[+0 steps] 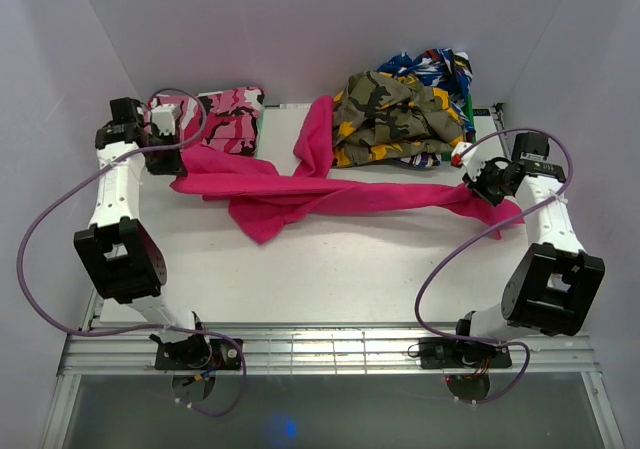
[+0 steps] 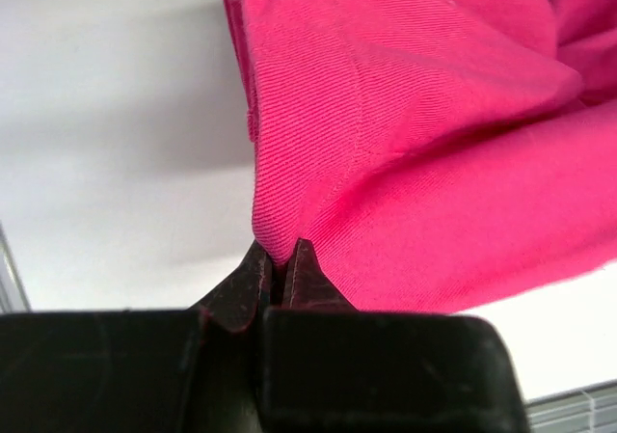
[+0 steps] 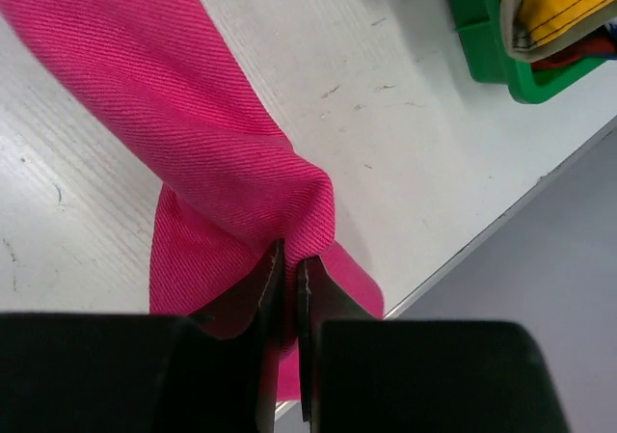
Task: Fold and stack the trousers
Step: Flatten the trousers out
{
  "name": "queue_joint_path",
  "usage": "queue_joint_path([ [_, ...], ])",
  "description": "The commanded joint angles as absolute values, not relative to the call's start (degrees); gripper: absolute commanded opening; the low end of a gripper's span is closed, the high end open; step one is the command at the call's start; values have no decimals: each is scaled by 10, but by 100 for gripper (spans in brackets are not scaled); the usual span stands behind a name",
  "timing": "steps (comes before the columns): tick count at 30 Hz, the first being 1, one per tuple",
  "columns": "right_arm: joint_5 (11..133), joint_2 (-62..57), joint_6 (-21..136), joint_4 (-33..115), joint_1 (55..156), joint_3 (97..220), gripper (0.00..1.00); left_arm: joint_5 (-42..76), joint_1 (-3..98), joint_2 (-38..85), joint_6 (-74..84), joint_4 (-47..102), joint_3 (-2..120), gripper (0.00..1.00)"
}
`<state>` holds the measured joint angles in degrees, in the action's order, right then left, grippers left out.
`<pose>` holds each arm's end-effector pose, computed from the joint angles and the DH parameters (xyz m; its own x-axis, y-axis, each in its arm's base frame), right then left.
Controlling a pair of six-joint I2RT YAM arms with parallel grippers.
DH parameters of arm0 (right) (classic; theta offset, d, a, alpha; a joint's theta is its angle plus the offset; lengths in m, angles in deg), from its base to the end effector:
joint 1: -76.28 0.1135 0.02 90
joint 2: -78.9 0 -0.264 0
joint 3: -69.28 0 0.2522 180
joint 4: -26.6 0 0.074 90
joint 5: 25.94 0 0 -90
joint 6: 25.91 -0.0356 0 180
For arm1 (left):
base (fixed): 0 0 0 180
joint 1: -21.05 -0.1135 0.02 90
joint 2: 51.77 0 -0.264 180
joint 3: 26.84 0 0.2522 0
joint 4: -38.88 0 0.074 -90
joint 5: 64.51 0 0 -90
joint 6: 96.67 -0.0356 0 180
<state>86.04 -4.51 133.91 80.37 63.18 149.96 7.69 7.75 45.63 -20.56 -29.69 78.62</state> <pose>0.2959 -0.0552 0.2745 -0.2886 -0.8265 -0.4834 -0.7592 0.5051 -0.4104 0.3498 0.0715 0.3167 -0.8398 0.0364 -0.5418 0.1329 0.9812 -0.1401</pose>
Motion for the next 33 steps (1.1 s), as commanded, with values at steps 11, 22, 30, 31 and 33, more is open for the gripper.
queue_joint_path([
  [11,925,84,1321,723,544,1469,8,63,-13,296,-163,-351,850,0],
  [22,1046,197,1455,761,369,1411,8,86,-14,162,-159,-427,829,0],
  [30,1100,198,1377,732,426,1416,8,157,-14,97,-126,-472,758,0],
  [31,1084,199,1361,713,471,1399,8,182,-14,103,-113,-473,752,0],
  [33,1044,205,1321,671,517,1376,8,205,-14,119,-77,-471,738,0],
])
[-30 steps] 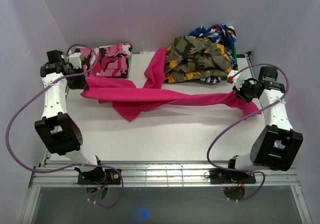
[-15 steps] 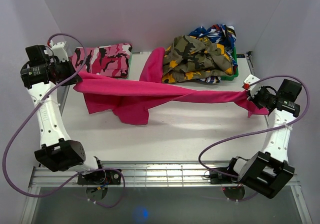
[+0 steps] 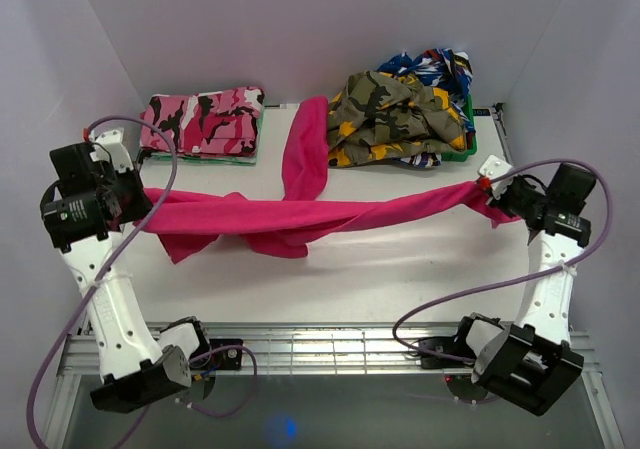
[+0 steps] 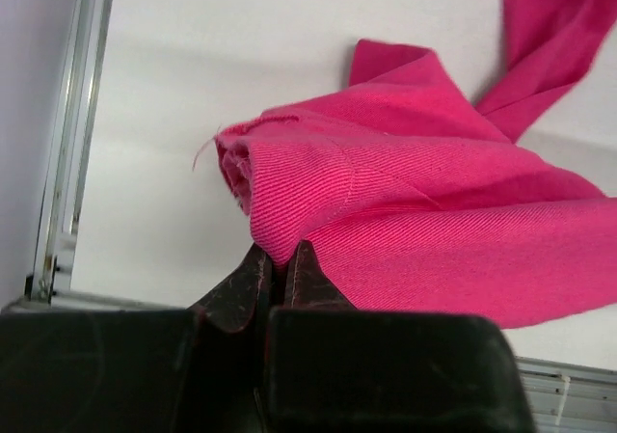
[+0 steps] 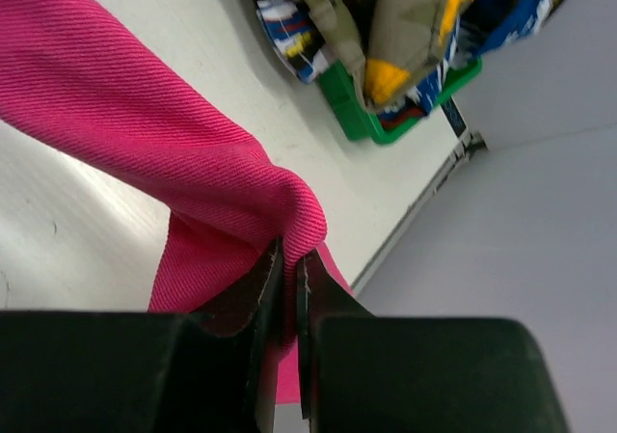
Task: Fold and stack the trousers
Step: Flatten the trousers out
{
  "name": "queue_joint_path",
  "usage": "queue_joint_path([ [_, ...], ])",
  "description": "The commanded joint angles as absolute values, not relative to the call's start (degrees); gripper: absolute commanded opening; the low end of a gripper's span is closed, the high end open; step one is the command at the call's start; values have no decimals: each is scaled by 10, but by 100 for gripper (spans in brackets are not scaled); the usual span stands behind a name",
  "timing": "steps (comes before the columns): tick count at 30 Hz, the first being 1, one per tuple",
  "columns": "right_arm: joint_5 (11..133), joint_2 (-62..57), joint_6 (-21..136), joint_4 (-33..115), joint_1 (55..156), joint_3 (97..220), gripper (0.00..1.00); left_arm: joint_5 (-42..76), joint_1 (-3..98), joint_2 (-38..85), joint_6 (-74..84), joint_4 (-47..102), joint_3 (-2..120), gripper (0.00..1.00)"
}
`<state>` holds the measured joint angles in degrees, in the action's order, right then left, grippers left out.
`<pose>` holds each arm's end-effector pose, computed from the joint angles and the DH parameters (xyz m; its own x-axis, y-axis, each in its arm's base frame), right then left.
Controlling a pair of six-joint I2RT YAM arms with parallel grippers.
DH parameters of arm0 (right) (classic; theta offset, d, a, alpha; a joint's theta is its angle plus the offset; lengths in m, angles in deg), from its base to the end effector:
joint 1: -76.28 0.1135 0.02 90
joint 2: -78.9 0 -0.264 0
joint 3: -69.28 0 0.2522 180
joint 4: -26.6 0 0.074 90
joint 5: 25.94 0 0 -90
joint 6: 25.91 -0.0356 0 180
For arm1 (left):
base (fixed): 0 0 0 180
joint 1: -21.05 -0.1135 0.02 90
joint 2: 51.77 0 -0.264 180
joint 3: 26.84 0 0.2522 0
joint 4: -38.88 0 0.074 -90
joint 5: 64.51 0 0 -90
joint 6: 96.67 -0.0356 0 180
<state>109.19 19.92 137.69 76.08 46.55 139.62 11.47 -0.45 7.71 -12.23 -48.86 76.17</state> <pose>0.1942 -0.0818 0.3282 -0.0225 -0.7665 -0.6418 -0.5522 0.5447 -0.6312 0.1395 0.0457 0.4389 -0.6645 -0.1607 -0.7298 -0.1302 0.9866 -0.0987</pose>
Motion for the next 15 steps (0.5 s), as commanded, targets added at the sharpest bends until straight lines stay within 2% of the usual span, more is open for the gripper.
queue_joint_path([
  [1,1028,206,1305,614,563,1361,8,220,-14,126,-69,-468,736,0],
  [3,984,206,1275,552,606,1323,8,292,-17,137,-23,-447,726,0],
  [6,940,182,1216,450,684,1304,8,336,-21,172,4,-432,707,0],
  [10,903,131,1154,375,789,1344,8,351,-36,215,19,-400,666,0],
  [15,903,56,1109,299,871,1414,8,358,-52,250,24,-347,644,0],
])
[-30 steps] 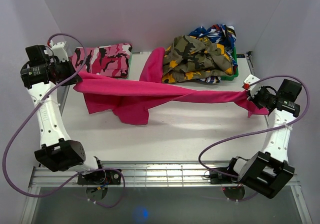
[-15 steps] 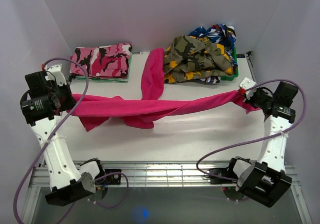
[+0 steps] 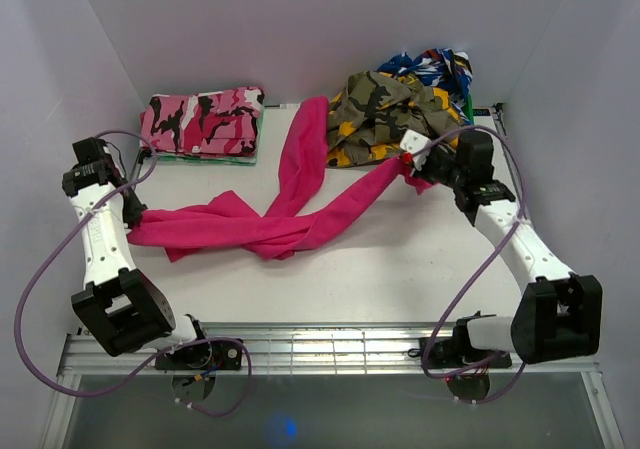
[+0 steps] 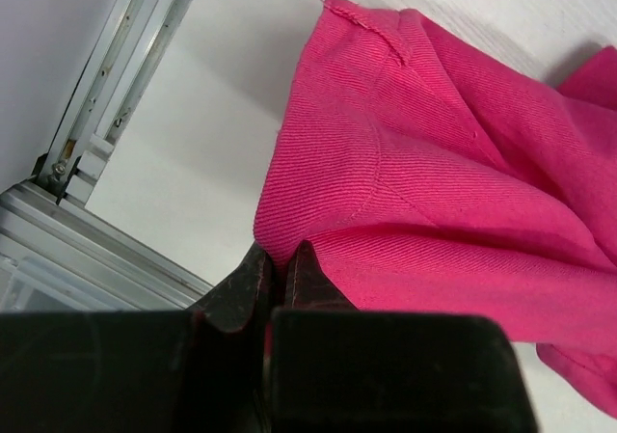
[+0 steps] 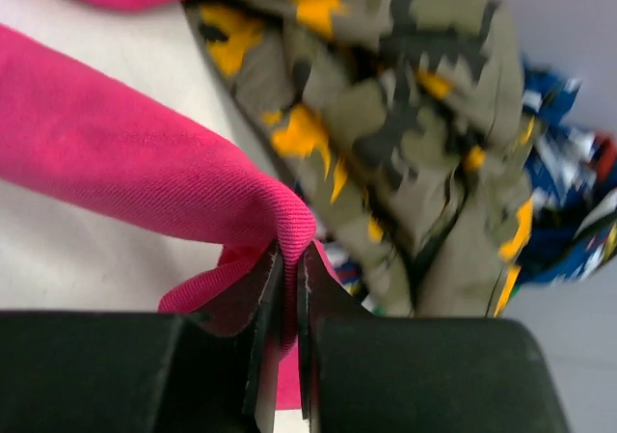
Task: Fold and stack the trousers
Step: Flatten the trousers out
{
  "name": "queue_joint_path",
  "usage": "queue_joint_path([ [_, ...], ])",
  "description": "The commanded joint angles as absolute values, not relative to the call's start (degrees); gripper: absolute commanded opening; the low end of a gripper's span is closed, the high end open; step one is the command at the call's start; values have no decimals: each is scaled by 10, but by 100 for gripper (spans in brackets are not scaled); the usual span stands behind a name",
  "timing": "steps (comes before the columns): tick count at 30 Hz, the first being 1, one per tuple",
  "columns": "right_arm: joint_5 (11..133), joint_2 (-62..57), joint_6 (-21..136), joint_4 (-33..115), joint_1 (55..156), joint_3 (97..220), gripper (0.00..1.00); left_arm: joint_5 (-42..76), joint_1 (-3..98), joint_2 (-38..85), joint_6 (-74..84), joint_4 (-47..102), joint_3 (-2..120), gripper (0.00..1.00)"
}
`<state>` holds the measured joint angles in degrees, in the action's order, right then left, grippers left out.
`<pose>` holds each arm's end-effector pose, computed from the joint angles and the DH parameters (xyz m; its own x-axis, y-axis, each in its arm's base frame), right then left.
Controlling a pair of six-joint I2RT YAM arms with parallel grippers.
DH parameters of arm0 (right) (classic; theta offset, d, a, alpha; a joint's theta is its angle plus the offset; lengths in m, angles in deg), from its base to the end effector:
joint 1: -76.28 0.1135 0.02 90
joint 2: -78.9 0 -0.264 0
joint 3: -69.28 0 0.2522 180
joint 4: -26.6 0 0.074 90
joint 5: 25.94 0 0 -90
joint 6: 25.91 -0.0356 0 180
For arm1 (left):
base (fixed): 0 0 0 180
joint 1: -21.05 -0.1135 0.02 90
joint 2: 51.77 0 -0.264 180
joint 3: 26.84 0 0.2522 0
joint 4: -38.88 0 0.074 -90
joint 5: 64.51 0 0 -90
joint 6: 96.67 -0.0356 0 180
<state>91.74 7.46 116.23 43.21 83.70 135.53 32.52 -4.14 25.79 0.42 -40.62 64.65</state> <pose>0.2806 0.0532 0.3018 0.2020 -0.6788 -0.7060 -0.6234 0.4669 -0.6272 0.2272 0.1117 0.3325 -0.7598 -0.4927 -0.4242 -0.5663 0.8220 0.0595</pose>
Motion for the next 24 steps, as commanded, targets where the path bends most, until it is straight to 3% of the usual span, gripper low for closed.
queue_joint_path([
  [1,903,42,1108,289,900,1444,8,356,-56,253,25,-344,642,0],
  [8,902,-161,1032,264,1001,1632,8,339,-61,263,23,-329,613,0],
  [13,912,-248,1015,244,1064,1680,8,333,-62,258,20,-321,607,0],
  [20,870,-399,945,68,1117,1746,8,323,-63,250,20,-314,596,0],
  [24,850,-522,875,104,1123,1897,8,322,-63,252,20,-309,592,0],
])
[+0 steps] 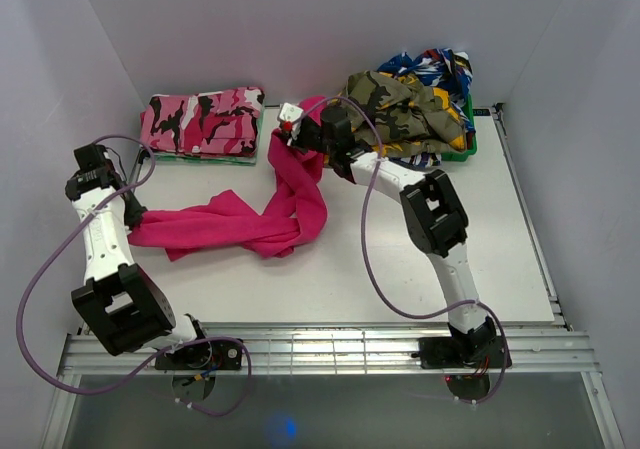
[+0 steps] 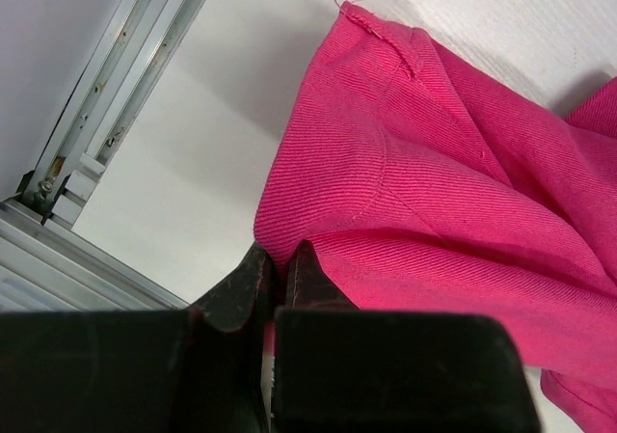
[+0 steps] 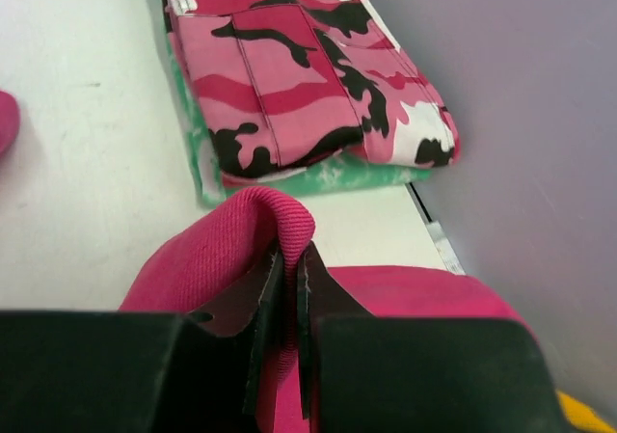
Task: Fold and stack the trousers
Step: Flatten the trousers out
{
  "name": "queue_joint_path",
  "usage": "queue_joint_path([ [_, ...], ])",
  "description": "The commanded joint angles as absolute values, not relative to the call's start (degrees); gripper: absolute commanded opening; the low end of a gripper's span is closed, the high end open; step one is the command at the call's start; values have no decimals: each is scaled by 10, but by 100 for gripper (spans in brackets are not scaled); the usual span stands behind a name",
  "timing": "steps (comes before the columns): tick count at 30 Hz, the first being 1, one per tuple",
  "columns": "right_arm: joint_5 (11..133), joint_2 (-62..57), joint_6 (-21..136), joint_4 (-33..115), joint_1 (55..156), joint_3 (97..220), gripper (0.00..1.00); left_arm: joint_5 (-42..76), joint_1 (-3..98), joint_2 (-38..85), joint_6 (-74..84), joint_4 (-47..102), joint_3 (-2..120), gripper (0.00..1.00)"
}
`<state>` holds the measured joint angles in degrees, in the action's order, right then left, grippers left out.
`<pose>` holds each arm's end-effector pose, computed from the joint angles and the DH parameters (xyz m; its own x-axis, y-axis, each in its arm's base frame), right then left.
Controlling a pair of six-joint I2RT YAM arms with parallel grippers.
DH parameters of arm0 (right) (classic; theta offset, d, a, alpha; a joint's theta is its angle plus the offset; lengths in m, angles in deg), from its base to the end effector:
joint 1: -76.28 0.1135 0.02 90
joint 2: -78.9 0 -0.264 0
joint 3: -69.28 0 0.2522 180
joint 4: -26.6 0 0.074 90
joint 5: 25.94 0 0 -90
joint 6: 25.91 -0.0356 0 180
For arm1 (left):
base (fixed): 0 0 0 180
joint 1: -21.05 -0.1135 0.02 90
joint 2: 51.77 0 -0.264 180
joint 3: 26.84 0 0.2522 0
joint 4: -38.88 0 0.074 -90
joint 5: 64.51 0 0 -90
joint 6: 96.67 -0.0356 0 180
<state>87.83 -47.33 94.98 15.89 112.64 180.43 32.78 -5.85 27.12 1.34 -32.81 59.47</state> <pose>0.4149 0.3233 0.2527 0.3920 -0.2948 -0.8714 -0.7748 0.4048 -0.4855 0.2358 0.1247 0.3066 -0.7262 -0.5234 -0.4458 -0.6050 0.7945 0.0527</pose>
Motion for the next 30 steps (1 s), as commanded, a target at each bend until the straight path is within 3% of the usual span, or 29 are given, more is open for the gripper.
queue_joint_path([
  [1,849,-547,866,126,1123,1961,8,319,-63,256,21,-309,594,0],
  [5,861,-633,840,217,1122,2018,8,316,-63,278,24,-314,618,0],
  [9,910,-623,815,317,1124,1980,8,309,-65,297,21,-310,637,0],
  [16,996,-598,870,646,1132,1952,8,294,-70,329,21,-313,681,0],
  [21,1000,-551,941,792,1132,1819,8,284,-76,348,20,-324,720,0],
  [30,1002,-315,1013,880,1078,1481,8,275,-78,351,9,-318,731,0],
])
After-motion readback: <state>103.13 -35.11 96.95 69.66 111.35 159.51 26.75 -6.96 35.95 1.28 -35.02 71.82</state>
